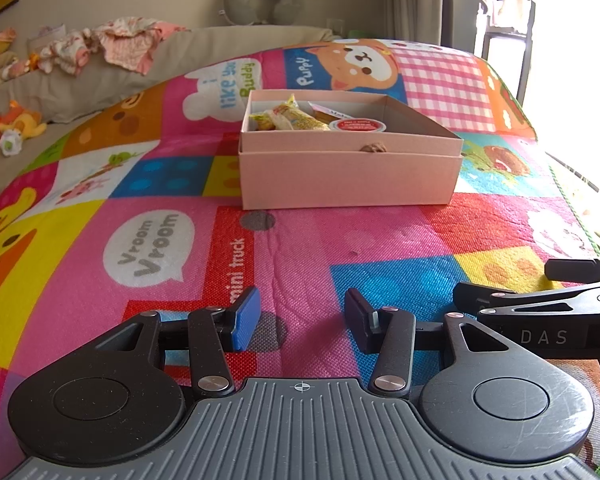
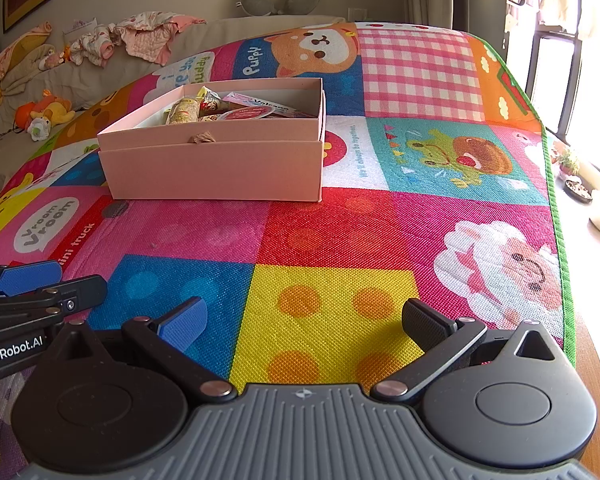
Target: Organize objects
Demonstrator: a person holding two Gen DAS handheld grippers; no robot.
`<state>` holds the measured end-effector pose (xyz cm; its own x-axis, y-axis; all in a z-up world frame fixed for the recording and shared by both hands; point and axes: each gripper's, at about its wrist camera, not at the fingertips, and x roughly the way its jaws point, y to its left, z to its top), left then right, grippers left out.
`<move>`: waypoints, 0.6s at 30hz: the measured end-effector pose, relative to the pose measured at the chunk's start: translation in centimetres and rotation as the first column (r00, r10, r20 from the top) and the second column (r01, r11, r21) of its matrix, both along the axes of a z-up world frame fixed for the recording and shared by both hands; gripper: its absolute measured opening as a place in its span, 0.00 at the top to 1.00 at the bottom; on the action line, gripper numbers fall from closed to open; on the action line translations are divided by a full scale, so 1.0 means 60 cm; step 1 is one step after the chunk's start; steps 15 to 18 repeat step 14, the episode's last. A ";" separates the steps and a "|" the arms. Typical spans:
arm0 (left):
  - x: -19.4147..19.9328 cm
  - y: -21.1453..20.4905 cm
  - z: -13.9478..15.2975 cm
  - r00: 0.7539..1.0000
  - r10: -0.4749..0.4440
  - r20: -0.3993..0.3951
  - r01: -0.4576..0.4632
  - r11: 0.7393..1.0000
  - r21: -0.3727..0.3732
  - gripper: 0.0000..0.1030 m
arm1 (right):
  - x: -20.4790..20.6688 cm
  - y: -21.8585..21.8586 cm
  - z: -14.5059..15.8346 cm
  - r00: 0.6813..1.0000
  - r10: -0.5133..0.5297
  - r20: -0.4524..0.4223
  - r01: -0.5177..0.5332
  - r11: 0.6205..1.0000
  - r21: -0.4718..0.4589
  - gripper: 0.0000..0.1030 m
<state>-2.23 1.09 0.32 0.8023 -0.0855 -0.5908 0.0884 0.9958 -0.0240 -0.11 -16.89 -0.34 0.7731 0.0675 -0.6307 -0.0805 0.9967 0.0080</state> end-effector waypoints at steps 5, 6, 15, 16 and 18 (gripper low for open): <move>0.000 0.003 0.001 1.000 0.000 0.000 0.000 1.000 -0.022 0.50 | 0.000 0.000 0.000 1.000 0.000 0.000 0.000 1.000 0.000 0.00; 0.000 0.003 0.001 1.000 0.000 0.000 0.000 1.000 -0.024 0.50 | 0.000 0.000 0.000 1.000 0.000 0.000 0.000 1.000 0.000 0.00; 0.001 0.001 0.001 1.000 -0.004 -0.001 0.004 1.000 -0.014 0.48 | 0.000 0.001 0.000 1.000 0.000 0.000 0.000 1.000 0.000 0.00; 0.001 0.001 0.001 1.000 -0.004 -0.001 0.004 1.000 -0.014 0.48 | 0.000 0.001 0.000 1.000 0.000 0.000 0.000 1.000 0.000 0.00; 0.001 0.001 0.001 1.000 -0.004 -0.001 0.004 1.000 -0.014 0.48 | 0.000 0.001 0.000 1.000 0.000 0.000 0.000 1.000 0.000 0.00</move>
